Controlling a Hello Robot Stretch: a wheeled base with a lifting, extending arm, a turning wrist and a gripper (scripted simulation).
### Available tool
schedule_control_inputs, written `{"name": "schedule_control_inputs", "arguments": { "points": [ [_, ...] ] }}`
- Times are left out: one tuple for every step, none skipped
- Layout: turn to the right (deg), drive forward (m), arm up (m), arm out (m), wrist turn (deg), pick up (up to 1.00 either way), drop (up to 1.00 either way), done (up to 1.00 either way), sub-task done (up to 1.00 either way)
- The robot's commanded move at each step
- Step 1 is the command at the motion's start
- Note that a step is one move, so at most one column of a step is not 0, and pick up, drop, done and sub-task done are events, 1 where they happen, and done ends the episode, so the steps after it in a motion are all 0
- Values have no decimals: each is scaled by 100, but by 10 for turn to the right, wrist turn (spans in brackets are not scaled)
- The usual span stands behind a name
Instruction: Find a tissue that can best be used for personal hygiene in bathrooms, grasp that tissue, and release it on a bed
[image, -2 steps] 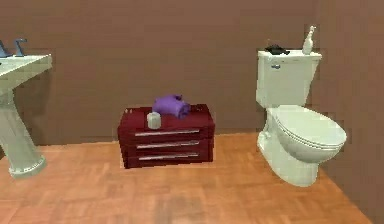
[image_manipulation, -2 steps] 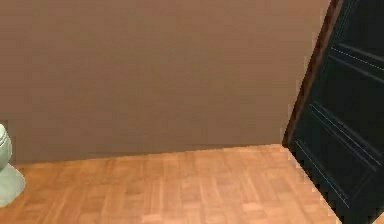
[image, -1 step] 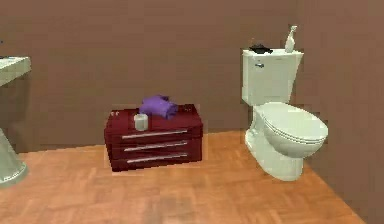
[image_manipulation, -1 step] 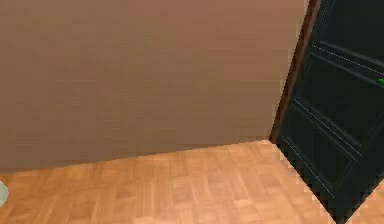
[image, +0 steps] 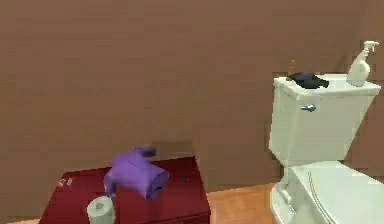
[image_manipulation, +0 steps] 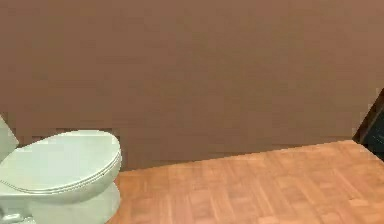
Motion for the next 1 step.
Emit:
{"name": "schedule_control_inputs", "arguments": {
  "points": [
    [-450, 0, 0, 0, 0, 0, 0, 0, 0]
  ]
}}
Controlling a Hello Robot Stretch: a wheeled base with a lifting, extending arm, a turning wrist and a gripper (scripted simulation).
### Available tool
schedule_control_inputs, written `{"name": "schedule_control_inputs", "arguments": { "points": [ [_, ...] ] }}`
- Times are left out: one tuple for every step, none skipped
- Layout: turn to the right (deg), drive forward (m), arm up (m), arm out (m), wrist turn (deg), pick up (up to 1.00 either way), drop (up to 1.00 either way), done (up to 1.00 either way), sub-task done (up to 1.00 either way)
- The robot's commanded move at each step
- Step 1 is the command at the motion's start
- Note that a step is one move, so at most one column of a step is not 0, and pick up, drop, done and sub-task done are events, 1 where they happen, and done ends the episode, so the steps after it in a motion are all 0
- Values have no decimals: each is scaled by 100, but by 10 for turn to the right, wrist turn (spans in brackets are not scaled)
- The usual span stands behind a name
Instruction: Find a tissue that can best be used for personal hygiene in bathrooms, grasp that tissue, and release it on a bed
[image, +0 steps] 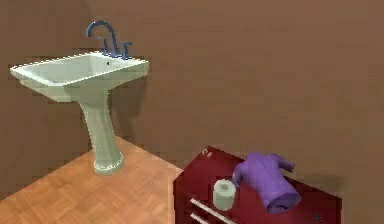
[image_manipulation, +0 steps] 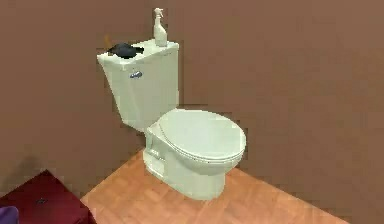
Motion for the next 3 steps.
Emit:
{"name": "schedule_control_inputs", "arguments": {
  "points": [
    [-450, 0, 0, 0, 0, 0, 0, 0, 0],
    [-300, 0, 0, 0, 0, 0, 0, 0, 0],
    [0, 0, 50, 0, 0, 0, 0, 0, 0]
  ]
}}
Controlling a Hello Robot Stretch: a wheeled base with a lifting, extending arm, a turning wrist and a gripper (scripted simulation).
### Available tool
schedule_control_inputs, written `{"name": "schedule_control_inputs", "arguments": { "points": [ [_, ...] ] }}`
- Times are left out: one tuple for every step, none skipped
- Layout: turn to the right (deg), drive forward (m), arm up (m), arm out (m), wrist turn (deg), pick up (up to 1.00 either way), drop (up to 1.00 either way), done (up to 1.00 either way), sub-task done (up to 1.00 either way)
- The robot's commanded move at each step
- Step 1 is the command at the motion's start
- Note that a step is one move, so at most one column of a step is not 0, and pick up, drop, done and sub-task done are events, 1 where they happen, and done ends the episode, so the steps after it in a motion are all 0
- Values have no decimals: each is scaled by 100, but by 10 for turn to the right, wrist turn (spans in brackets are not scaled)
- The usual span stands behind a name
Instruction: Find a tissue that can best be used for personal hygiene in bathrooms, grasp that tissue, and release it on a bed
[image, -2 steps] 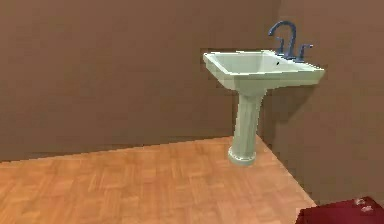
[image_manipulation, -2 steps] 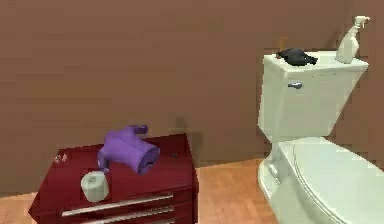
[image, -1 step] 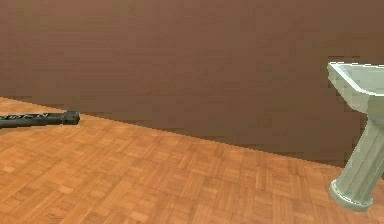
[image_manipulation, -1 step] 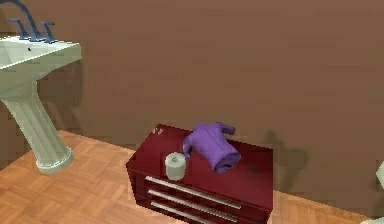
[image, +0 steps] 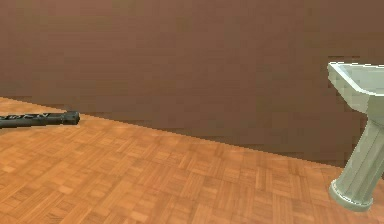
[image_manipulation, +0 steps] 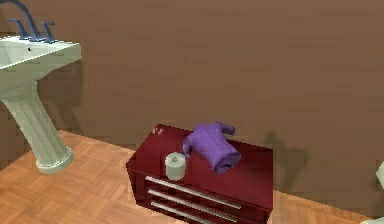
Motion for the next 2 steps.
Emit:
{"name": "schedule_control_inputs", "arguments": {
  "points": [
    [0, 0, 8, 0, 0, 0, 0, 0, 0],
    [0, 0, 0, 46, 0, 0, 0, 0, 0]
  ]
}}
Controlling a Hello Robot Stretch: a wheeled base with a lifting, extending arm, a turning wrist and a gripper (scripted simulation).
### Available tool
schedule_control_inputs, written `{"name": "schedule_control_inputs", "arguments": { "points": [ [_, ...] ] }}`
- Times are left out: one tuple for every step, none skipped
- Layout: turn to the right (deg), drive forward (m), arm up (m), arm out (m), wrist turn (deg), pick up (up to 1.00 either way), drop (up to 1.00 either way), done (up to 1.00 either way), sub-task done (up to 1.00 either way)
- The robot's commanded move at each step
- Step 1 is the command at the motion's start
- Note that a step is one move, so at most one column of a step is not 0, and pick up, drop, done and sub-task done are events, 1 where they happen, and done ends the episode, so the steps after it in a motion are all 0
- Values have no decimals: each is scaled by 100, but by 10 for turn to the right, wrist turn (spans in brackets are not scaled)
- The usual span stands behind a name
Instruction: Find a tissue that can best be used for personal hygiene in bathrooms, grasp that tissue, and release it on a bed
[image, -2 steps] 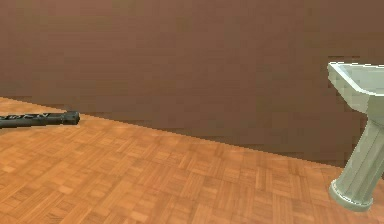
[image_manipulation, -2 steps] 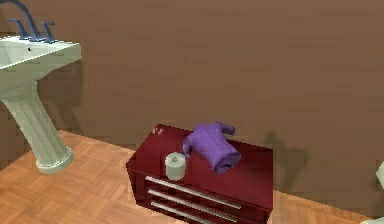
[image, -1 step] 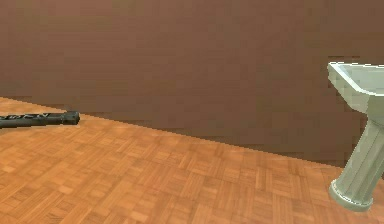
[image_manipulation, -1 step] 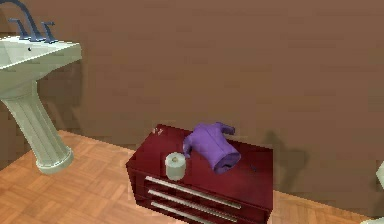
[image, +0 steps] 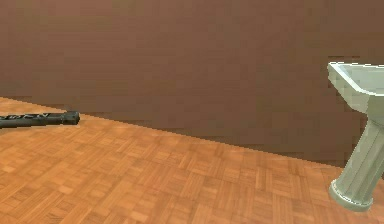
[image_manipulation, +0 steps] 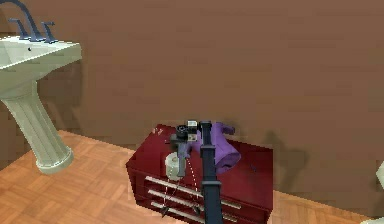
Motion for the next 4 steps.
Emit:
{"name": "schedule_control_inputs", "arguments": {
  "points": [
    [0, 0, 0, 0, 450, 0, 0, 0, 0],
    [0, 0, 0, 0, 450, 0, 0, 0, 0],
    [0, 0, 0, 0, 450, 0, 0, 0, 0],
    [0, 0, 0, 0, 270, 0, 0, 0, 0]
  ]
}}
